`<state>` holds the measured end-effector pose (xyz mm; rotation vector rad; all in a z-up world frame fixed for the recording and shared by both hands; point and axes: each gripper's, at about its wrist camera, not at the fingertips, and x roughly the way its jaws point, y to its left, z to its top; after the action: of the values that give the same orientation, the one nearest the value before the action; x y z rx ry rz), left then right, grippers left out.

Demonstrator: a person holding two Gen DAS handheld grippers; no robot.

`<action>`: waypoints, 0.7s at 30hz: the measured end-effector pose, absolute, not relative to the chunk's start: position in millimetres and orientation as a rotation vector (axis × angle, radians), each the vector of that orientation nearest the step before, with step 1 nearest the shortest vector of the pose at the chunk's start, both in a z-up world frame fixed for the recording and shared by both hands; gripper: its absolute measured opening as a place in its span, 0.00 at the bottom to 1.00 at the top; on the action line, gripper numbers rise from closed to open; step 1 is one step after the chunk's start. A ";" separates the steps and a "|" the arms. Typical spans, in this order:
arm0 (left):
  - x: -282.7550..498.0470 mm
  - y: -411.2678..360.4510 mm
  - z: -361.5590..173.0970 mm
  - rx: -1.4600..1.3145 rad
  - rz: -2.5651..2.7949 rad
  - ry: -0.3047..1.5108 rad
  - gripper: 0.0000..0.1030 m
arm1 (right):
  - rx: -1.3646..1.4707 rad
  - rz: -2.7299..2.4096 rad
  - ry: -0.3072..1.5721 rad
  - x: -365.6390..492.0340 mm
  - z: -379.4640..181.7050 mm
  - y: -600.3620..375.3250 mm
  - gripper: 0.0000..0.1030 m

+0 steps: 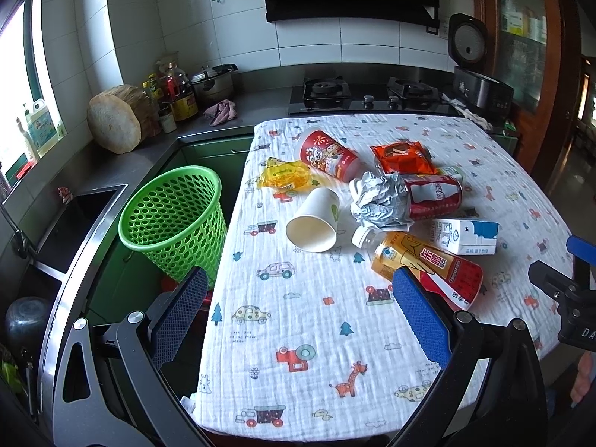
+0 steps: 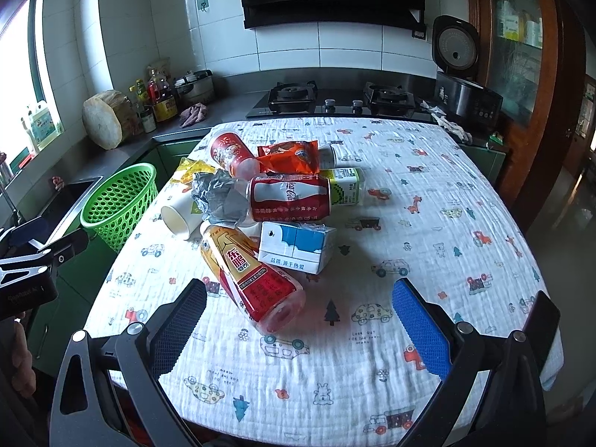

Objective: Collect trash

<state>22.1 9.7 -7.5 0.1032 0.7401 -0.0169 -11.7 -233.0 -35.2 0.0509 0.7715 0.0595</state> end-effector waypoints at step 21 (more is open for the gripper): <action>54.0 31.9 -13.2 0.099 -0.004 0.762 0.95 | 0.082 0.024 0.817 48.4 -54.1 -223.1 0.94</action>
<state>54.0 31.9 -13.2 0.0995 0.7620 -0.0042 48.4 -223.1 -54.1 0.0822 0.8175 0.0236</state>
